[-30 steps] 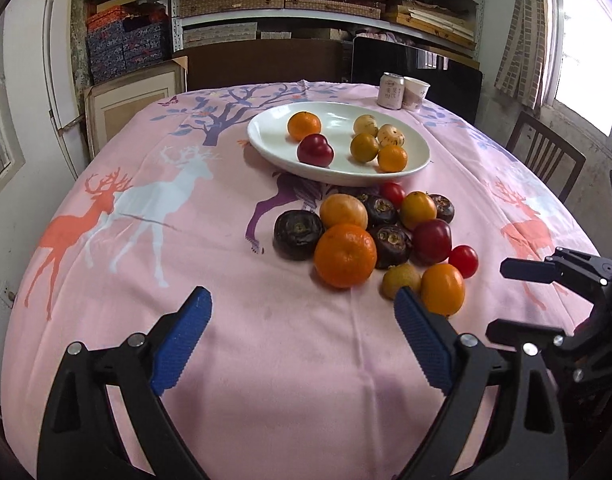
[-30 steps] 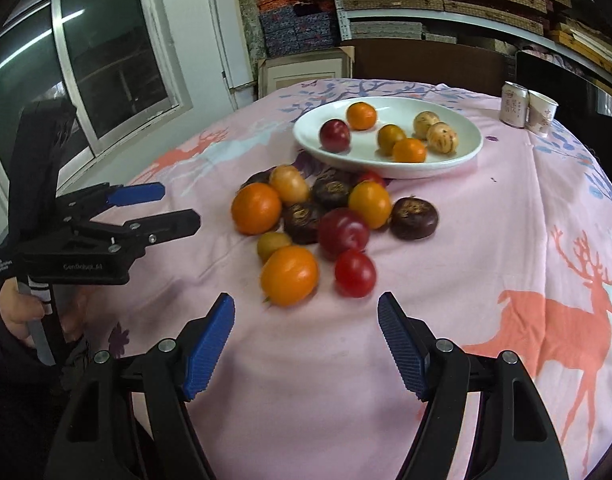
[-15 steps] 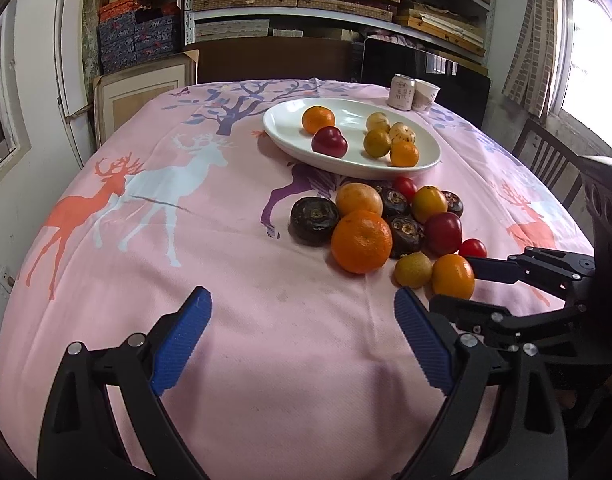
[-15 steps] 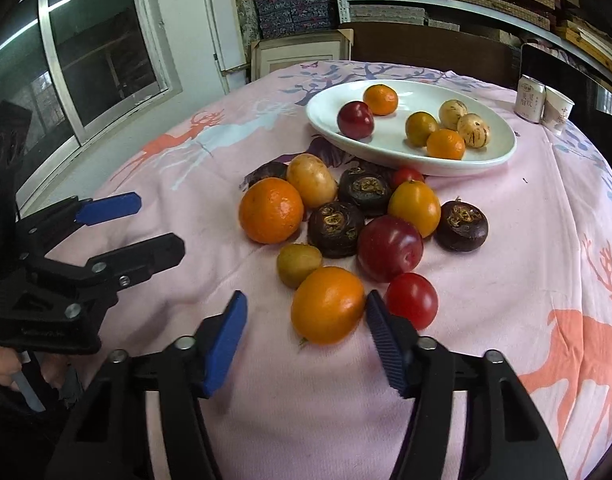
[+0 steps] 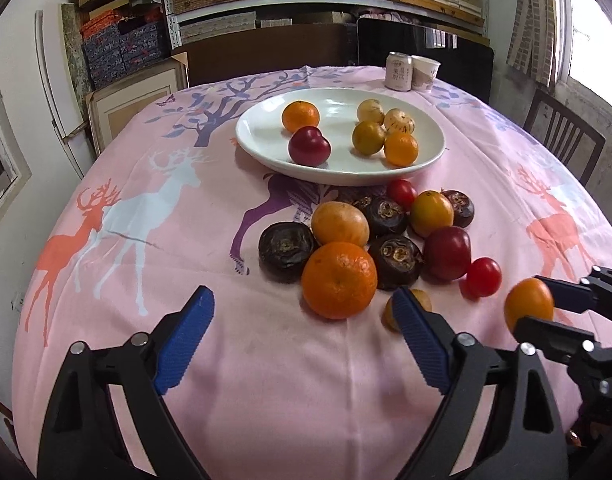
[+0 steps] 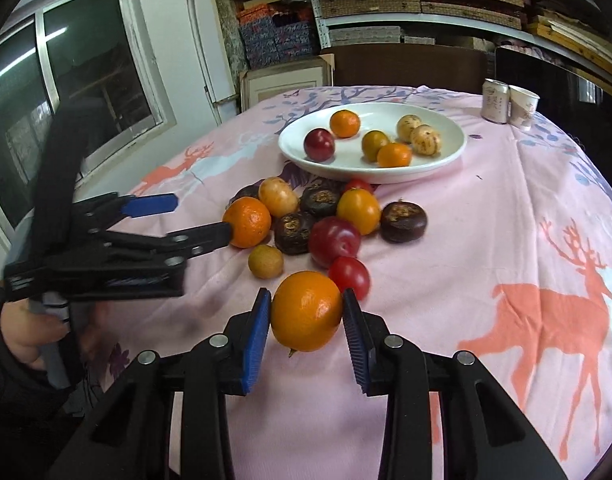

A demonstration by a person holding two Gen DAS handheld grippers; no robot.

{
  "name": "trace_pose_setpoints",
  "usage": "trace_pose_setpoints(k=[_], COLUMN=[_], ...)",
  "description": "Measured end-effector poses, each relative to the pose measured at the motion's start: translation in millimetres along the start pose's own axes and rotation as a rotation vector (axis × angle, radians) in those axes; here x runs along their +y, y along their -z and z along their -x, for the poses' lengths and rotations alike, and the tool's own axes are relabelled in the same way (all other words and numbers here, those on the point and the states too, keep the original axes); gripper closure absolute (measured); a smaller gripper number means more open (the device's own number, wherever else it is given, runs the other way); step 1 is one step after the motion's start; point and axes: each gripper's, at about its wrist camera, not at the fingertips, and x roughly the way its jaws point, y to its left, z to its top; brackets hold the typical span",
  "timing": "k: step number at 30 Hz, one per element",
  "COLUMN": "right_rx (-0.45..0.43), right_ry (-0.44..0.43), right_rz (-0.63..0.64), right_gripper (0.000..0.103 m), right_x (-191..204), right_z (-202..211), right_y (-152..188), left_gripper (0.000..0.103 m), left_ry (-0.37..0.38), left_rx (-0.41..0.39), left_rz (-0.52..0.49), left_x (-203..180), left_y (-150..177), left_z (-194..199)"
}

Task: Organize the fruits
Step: 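Grasp an orange with the right tool while the left grasps a mandarin, then carry the orange and mandarin over the white plate and open both tools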

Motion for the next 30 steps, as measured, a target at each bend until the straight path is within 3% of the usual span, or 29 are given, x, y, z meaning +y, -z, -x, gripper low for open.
trace_pose_setpoints(k=[1, 3, 5, 6, 7, 13, 21, 30], right_rx=[-0.001, -0.003, -0.007, -0.008, -0.009, -0.035, -0.070, -0.185], right_ry=[0.000, -0.004, -0.007, -0.009, -0.013, -0.026, -0.012, 0.058], right_rz=[-0.004, -0.011, -0.018, -0.022, -0.026, -0.035, -0.029, 0.003], right_gripper=[0.066, 0.066, 0.066, 0.066, 0.066, 0.066, 0.066, 0.066], right_x=[-2.2, -6.0, -10.0, -12.2, -14.2, -19.4, -25.1, -43.5], right_z=[2.2, 5.6, 7.3, 7.5, 7.7, 14.1, 26.0, 52.5], right_y=[1.4, 3.5, 4.7, 4.8, 4.6, 4.6, 2.5, -54.9], left_gripper=[0.028, 0.031, 0.043, 0.056, 0.059, 0.060, 0.060, 0.060], left_ry=[-0.011, 0.001, 0.006, 0.018, 0.024, 0.052, 0.086, 0.133], left_rx=[0.015, 0.029, 0.027, 0.033, 0.037, 0.012, -0.067, -0.156], left_rz=[-0.005, -0.003, -0.020, -0.033, -0.045, -0.027, -0.034, -0.044], left_x=[-2.2, -4.9, -10.9, -14.6, -18.0, -13.9, -8.9, -8.7], left_y=[-3.0, -6.4, -7.9, -7.3, -6.9, -5.1, 5.8, -38.0], left_z=[-7.3, -16.6, -20.1, -22.6, -24.8, -19.2, 25.3, 58.6])
